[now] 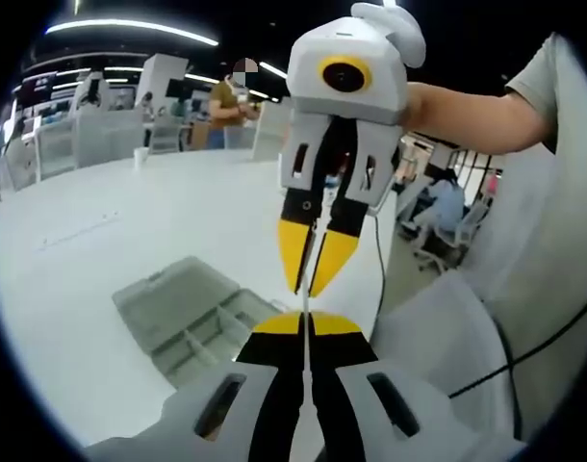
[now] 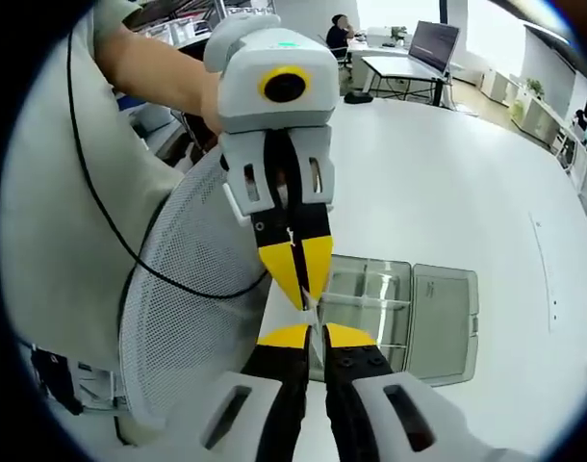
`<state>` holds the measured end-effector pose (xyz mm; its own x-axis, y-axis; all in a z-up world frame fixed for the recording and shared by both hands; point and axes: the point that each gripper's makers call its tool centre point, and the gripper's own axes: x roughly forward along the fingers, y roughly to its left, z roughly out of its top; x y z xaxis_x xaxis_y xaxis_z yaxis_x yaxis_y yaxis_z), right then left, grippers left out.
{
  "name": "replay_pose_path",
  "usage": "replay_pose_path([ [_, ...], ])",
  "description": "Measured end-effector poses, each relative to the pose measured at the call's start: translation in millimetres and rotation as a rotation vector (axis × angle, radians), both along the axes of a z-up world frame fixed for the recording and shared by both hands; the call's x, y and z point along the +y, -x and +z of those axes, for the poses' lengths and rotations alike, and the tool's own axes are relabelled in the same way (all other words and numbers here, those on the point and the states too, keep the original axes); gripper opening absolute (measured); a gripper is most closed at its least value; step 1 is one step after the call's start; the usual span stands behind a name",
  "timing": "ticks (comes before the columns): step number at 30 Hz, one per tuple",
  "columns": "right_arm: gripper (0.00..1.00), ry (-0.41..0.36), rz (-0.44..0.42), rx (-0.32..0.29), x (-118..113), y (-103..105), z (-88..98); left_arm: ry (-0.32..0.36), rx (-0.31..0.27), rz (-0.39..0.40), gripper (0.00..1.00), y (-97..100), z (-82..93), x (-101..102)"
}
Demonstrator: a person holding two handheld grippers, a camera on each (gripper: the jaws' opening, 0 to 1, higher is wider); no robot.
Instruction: Insert the divider into the dual guide fixture by aligning both edges with the guide slots and pushing it downward to the bottom, including one-sided entry, uneven engagement, binding, and posture correction.
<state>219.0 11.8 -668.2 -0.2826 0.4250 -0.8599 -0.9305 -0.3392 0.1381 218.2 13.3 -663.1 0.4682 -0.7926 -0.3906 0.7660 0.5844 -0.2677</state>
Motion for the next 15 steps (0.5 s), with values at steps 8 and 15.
replay_pose_path([
  [8, 0.00, 0.013, -0.013, 0.024, 0.5, 2.2, -1.7, -0.011, -0.011, -0.007, 0.00, 1.8, -1.7, 0.9],
  [15, 0.00, 0.035, -0.043, 0.057, -0.6, 5.3, -2.1, -0.010, -0.011, -0.009, 0.00, 2.4, -2.9, 1.5],
])
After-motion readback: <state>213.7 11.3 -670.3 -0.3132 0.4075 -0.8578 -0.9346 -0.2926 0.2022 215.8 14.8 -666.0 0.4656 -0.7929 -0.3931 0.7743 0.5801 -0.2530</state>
